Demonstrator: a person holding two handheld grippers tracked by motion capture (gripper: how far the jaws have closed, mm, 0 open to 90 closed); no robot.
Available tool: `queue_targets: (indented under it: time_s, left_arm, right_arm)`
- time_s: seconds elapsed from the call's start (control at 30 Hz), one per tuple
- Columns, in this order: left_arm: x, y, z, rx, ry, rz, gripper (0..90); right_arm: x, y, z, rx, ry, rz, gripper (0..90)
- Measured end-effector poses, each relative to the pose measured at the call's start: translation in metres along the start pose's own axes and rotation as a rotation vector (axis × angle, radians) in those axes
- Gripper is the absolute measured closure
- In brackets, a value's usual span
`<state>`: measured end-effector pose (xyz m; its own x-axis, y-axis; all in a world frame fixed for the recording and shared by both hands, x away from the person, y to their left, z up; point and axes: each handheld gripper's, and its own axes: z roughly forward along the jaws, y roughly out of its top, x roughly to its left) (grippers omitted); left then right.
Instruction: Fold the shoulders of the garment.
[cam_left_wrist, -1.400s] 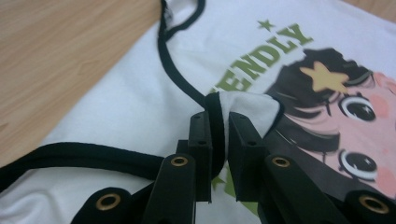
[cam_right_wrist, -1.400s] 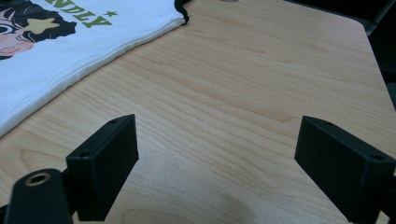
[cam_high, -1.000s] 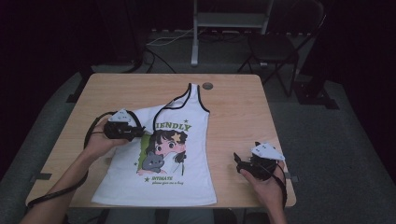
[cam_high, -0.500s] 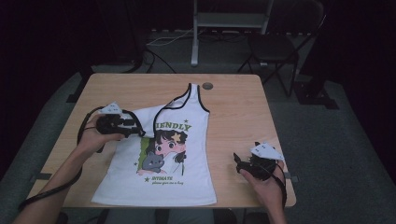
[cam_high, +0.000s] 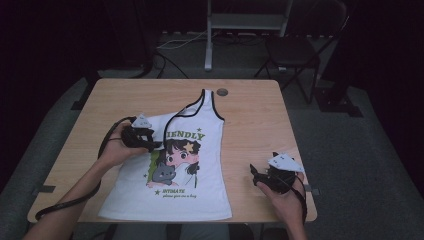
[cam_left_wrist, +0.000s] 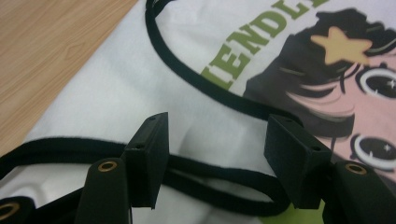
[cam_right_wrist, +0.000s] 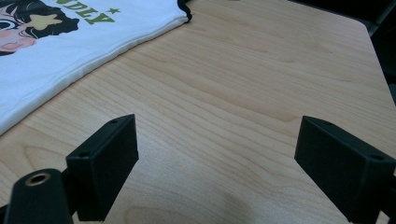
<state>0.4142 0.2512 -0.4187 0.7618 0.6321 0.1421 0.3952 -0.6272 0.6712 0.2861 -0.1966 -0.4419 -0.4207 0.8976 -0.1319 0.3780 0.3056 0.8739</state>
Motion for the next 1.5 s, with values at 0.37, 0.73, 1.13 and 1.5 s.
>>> queue_targets:
  time_s: [0.37,0.73,1.13,1.5]
  left_arm:
    - [-0.006,-0.005,-0.002,-0.003,0.011,0.017,39.5]
    - [-0.01,-0.011,-0.004,0.004,0.019,0.025,39.6]
    - [-0.007,-0.012,-0.028,-0.063,0.029,-0.055,30.2]
    - [-0.007,-0.018,-0.042,-0.096,0.04,-0.085,26.6]
  right_arm:
    - [0.0,0.0,0.0,0.002,0.0,0.003,12.7]
    - [0.001,0.0,0.0,0.005,0.0,0.002,12.8]
    - [0.001,0.0,0.0,0.01,-0.002,-0.004,12.7]
    - [0.001,0.0,0.001,0.011,-0.001,-0.003,12.8]
